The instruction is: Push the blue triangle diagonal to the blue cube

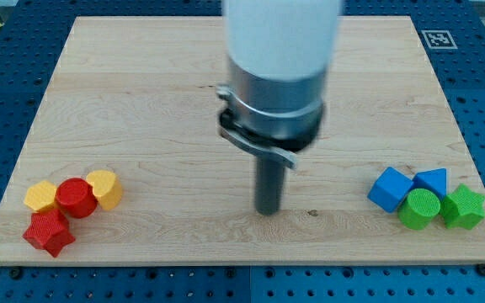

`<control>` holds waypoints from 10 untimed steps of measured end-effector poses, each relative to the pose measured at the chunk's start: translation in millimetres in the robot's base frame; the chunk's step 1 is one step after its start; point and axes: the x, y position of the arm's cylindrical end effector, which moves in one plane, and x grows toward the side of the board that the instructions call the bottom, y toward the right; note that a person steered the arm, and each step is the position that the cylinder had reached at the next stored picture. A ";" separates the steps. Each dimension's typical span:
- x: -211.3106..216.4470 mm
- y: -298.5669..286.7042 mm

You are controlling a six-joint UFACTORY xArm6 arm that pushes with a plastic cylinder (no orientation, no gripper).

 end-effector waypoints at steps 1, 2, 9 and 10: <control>17.7 31.3; 17.7 31.4; 42.4 210.6; 42.5 274.8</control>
